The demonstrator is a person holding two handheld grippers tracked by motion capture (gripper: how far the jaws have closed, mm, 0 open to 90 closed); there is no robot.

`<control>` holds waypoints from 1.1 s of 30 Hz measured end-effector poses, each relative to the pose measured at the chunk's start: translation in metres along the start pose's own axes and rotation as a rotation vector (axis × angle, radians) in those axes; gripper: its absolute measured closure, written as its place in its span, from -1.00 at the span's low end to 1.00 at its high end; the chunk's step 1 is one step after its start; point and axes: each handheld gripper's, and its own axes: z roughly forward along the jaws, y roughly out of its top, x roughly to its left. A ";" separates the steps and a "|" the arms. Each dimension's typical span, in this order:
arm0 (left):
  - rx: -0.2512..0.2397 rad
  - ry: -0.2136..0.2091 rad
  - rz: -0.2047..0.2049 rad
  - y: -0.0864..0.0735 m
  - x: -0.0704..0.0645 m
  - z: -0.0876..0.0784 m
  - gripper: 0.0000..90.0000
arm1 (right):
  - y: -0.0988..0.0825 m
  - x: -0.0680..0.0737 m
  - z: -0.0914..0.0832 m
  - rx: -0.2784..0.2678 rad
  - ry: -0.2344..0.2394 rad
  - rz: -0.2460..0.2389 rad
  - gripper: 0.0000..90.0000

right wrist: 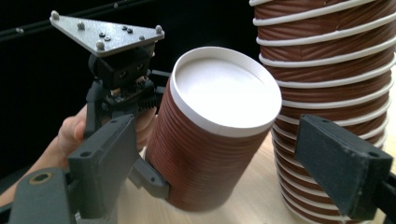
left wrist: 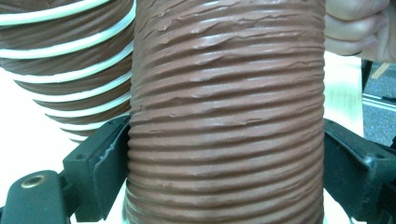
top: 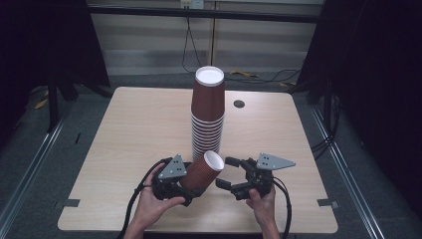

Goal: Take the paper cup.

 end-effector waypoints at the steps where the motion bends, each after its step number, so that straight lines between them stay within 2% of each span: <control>1: 0.007 0.005 0.005 0.000 0.000 0.000 -0.74 | 0.000 0.000 0.000 0.006 -0.002 -0.002 -0.71; 3: 0.013 0.011 -0.002 -0.001 0.000 0.000 -0.74 | 0.000 -0.001 -0.001 0.015 -0.005 -0.006 -0.71; 4: 0.024 0.012 0.011 -0.001 0.001 0.000 -0.74 | 0.000 0.000 -0.001 0.019 -0.007 -0.006 -0.71; 10: 0.048 0.006 0.014 0.000 0.000 0.000 -0.74 | 0.000 -0.001 -0.003 0.053 -0.014 -0.015 -0.71; 13: 0.068 -0.005 0.029 0.001 0.000 -0.001 -0.74 | 0.000 -0.001 -0.005 0.074 0.006 -0.016 -0.71; 18: 0.095 -0.001 0.041 0.001 -0.001 -0.001 -0.74 | 0.000 -0.002 -0.005 0.114 0.002 -0.030 -0.71; 21: 0.121 0.009 0.064 0.002 -0.001 0.000 -0.74 | 0.000 -0.002 -0.004 0.163 -0.016 -0.046 -0.71; 25: 0.134 0.012 0.067 0.003 -0.001 0.001 -0.73 | 0.001 -0.001 -0.003 0.193 -0.046 -0.070 -0.70; 28: 0.162 0.018 0.089 0.004 -0.001 0.001 -0.73 | 0.002 -0.003 -0.003 0.225 -0.030 -0.078 -0.64; 29: 0.167 0.018 0.097 0.005 -0.002 0.001 -0.73 | 0.003 -0.003 -0.003 0.250 -0.035 -0.089 -0.62; 33: 0.198 0.013 0.108 0.004 -0.002 0.002 -0.73 | 0.004 -0.001 -0.002 0.287 -0.051 -0.107 -0.64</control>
